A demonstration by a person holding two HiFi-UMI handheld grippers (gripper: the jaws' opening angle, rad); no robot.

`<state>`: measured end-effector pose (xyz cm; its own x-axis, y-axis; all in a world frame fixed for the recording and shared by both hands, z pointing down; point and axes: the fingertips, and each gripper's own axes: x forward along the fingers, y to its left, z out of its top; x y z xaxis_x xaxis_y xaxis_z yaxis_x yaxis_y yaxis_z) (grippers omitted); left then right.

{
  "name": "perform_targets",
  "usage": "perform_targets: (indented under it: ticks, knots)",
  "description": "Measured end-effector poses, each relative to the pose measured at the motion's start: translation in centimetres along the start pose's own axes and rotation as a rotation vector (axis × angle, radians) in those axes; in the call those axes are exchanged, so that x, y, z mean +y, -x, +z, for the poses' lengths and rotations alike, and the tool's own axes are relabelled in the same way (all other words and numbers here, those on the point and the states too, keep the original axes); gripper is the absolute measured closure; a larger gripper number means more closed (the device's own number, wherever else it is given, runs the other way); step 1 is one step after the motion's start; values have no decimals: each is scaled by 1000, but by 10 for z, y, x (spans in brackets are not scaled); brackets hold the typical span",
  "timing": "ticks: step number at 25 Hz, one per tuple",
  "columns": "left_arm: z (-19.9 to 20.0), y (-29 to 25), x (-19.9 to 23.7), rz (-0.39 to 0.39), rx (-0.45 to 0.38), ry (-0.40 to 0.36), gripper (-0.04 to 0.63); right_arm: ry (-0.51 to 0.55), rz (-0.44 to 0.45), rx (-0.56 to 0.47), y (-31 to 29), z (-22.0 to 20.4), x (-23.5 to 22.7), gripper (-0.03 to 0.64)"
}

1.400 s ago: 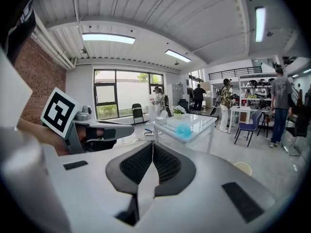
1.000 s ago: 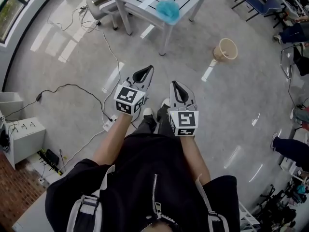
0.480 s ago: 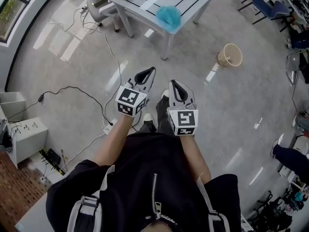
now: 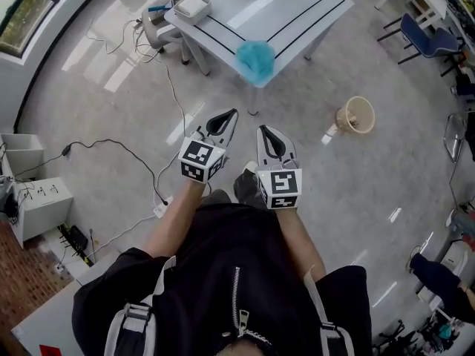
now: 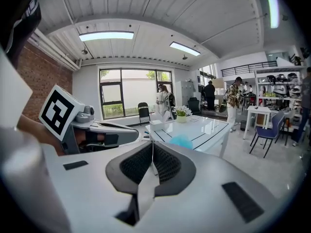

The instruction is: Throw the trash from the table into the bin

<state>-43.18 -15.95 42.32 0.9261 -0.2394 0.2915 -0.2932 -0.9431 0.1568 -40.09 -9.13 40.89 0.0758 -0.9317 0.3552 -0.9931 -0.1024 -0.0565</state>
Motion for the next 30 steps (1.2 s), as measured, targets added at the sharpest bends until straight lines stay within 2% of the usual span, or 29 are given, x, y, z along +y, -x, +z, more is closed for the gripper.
perform_targets:
  ticks: [4, 12, 20, 24, 30]
  knots:
    - [9, -23, 2, 21, 10, -5, 591, 0, 30, -2, -18, 8, -27, 606]
    - [15, -48, 21, 42, 25, -6, 591, -28, 55, 0, -43, 12, -44, 606]
    - [22, -87, 55, 25, 30, -3, 591, -24, 21, 18, -76, 27, -71, 606]
    - [13, -114, 83, 6, 77, -50, 591, -19, -7, 42, -102, 33, -87, 606]
    - [9, -162, 117, -46, 121, -77, 589, -15, -38, 71, -144, 47, -110, 606]
